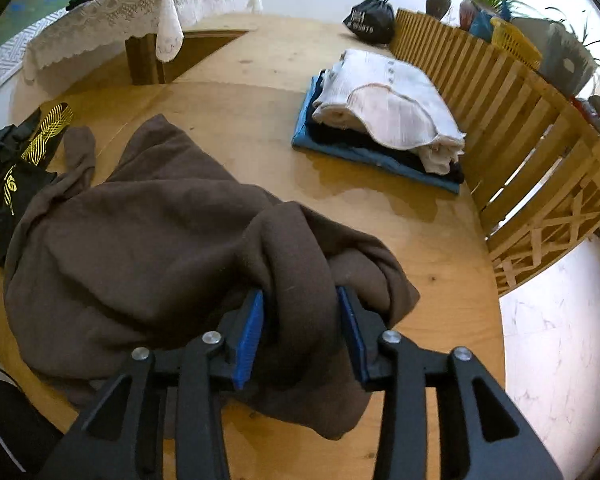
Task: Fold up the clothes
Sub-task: 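Pull the brown garment out with the right gripper and drop it flat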
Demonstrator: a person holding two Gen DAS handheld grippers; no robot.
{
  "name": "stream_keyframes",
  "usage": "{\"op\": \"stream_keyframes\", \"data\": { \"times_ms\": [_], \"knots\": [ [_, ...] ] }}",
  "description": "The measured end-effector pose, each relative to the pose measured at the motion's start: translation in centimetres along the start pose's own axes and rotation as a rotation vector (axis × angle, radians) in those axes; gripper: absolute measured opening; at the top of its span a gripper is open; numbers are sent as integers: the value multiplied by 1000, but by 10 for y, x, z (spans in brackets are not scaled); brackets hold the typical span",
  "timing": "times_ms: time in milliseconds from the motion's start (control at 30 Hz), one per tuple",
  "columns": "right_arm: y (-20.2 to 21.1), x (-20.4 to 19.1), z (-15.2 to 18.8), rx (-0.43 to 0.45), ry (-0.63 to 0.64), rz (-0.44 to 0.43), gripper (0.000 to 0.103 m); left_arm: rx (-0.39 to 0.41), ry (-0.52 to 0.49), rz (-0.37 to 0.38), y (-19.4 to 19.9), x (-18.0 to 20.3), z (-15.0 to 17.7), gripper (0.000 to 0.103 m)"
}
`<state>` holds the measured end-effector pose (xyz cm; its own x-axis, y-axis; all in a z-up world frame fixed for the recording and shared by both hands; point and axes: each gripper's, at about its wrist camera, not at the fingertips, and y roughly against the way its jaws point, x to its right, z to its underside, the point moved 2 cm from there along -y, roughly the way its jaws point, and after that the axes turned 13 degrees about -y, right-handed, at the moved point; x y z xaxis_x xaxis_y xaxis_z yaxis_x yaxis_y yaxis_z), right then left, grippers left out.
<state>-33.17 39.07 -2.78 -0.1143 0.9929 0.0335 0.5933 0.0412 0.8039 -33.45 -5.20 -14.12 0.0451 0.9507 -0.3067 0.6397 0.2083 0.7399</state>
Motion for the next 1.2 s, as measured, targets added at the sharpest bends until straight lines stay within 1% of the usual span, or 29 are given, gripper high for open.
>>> {"op": "stream_keyframes", "data": {
  "times_ms": [33,67,100,133,167,233,333,433,500,567,600,667,700,733,767,833,900,933,1000,1067,1100,1167,1200],
  "knots": [
    [0,1,3,15,5,9,49,-22,5,-14,-10,-2,1,91],
    [-4,2,4,21,7,18,52,-49,3,-37,-22,-5,3,91],
    [-8,2,3,18,6,26,52,-76,2,-59,-34,-9,4,91],
    [-13,5,3,10,-2,25,52,-98,8,-64,-43,-13,6,91],
    [-19,8,1,1,-13,20,52,-118,14,-69,-52,-17,7,93],
    [-27,14,-1,-13,-34,12,52,-106,17,-66,-56,-23,5,93],
    [-32,22,-4,-21,-63,10,52,-112,3,-140,-65,-39,-1,93],
    [-29,27,-4,-8,-79,15,52,-137,63,-195,-81,-73,-3,94],
    [-24,33,-5,11,-85,38,52,-154,103,-229,-92,-95,-5,94],
    [-17,42,-7,33,-99,52,52,-171,129,-228,-98,-117,-3,93],
    [-12,47,-8,43,-111,50,52,-177,131,-217,-97,-122,-3,92],
    [-2,53,-6,46,-129,20,53,-156,112,-211,-79,-121,-1,90],
    [2,50,-1,32,-118,-10,56,-145,102,-208,-69,-121,0,90],
    [7,47,3,18,-107,-40,62,-121,78,-208,-54,-114,2,90],
    [10,42,8,8,-88,-61,62,-97,54,-207,-38,-108,5,90],
    [7,26,24,-20,-32,-82,62,-42,7,-178,-3,-86,9,90],
    [1,11,42,-56,15,-106,62,5,-43,-122,31,-59,13,90],
    [-4,6,50,-78,23,-123,62,23,-66,-92,43,-46,13,90],
    [-14,-1,66,-138,11,-187,62,58,-135,-12,73,-12,21,91],
    [-27,-9,79,-200,-10,-243,62,65,-201,64,94,23,30,91],
    [-34,-15,84,-224,-10,-255,62,65,-236,108,103,41,34,91],
    [-44,-26,90,-232,16,-244,62,53,-315,205,115,78,47,92],
    [-48,-31,91,-229,33,-231,62,44,-351,221,118,94,51,92]
  ]
}}
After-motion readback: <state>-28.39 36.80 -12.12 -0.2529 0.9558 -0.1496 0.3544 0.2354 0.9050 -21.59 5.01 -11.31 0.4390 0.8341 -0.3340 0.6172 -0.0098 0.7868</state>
